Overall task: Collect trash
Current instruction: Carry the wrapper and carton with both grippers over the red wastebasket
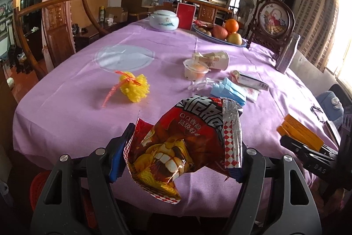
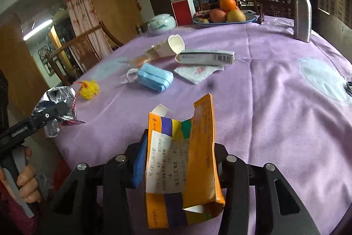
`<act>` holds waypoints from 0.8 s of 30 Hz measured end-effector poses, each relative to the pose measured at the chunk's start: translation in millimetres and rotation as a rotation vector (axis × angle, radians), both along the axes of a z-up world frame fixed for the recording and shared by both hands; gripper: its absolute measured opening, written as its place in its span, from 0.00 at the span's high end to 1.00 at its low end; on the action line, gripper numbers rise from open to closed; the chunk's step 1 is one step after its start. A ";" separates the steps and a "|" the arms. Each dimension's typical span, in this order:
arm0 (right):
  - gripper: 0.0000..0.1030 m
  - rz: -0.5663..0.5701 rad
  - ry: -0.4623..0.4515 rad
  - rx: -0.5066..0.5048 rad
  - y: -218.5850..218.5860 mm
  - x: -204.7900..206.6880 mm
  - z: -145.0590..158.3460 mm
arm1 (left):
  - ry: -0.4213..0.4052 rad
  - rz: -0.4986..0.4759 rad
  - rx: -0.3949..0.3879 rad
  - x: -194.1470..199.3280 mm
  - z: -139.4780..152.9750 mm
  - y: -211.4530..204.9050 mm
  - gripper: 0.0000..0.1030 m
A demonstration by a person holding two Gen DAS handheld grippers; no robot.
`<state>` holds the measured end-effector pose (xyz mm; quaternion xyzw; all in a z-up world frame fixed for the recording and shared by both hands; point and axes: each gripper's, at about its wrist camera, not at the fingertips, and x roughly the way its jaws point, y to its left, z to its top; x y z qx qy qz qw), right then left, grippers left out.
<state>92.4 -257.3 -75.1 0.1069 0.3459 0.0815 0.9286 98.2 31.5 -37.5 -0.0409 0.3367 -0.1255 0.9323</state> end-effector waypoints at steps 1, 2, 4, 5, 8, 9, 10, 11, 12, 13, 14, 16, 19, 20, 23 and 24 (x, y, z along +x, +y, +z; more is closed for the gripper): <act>0.55 0.000 -0.006 0.005 -0.3 -2.5 2.7 | -0.002 0.006 -0.003 -1.7 2.0 2.9 0.31; 0.55 0.002 -0.019 0.012 -0.3 -5.8 7.2 | -0.004 0.011 -0.003 -2.7 3.6 5.1 0.31; 0.55 0.008 -0.038 0.017 1.4 -11.5 14.4 | -0.013 0.021 -0.001 -7.3 7.6 10.0 0.31; 0.55 0.010 -0.045 0.017 2.0 -14.2 17.5 | -0.019 0.025 0.002 -9.6 9.6 11.9 0.31; 0.55 0.030 -0.071 0.022 8.4 -22.7 29.0 | -0.039 0.041 0.006 -19.5 17.2 19.9 0.31; 0.55 0.034 -0.078 0.024 10.3 -25.4 32.2 | -0.044 0.045 0.006 -22.5 19.9 23.2 0.31; 0.55 0.040 -0.085 0.027 12.6 -26.8 34.9 | -0.051 0.052 0.007 -26.9 22.4 26.9 0.31; 0.55 0.049 -0.092 0.033 16.0 -29.7 38.4 | -0.059 0.061 0.009 -31.8 24.8 31.5 0.31; 0.55 0.056 -0.097 0.037 18.3 -32.6 41.0 | -0.063 0.066 0.011 -34.6 26.5 34.9 0.31; 0.55 0.063 -0.102 0.040 21.2 -34.9 42.9 | -0.071 0.076 0.015 -40.3 28.9 40.6 0.31; 0.55 0.075 -0.108 0.041 25.5 -37.7 46.2 | -0.076 0.084 0.018 -44.4 30.2 45.4 0.31; 0.55 0.088 -0.119 0.041 32.0 -42.9 51.6 | -0.086 0.101 0.025 -53.4 32.9 56.0 0.31; 0.55 0.115 -0.135 0.046 43.2 -52.6 58.8 | -0.097 0.130 0.030 -67.8 35.0 75.0 0.31; 0.55 0.125 -0.138 0.048 47.4 -55.2 60.6 | -0.099 0.140 0.033 -72.9 35.1 82.0 0.31; 0.55 0.158 -0.148 0.049 62.7 -63.1 65.5 | -0.097 0.178 0.041 -88.3 32.7 106.6 0.31; 0.55 0.176 -0.148 0.052 69.7 -65.7 66.2 | -0.093 0.191 0.044 -93.1 30.7 115.3 0.31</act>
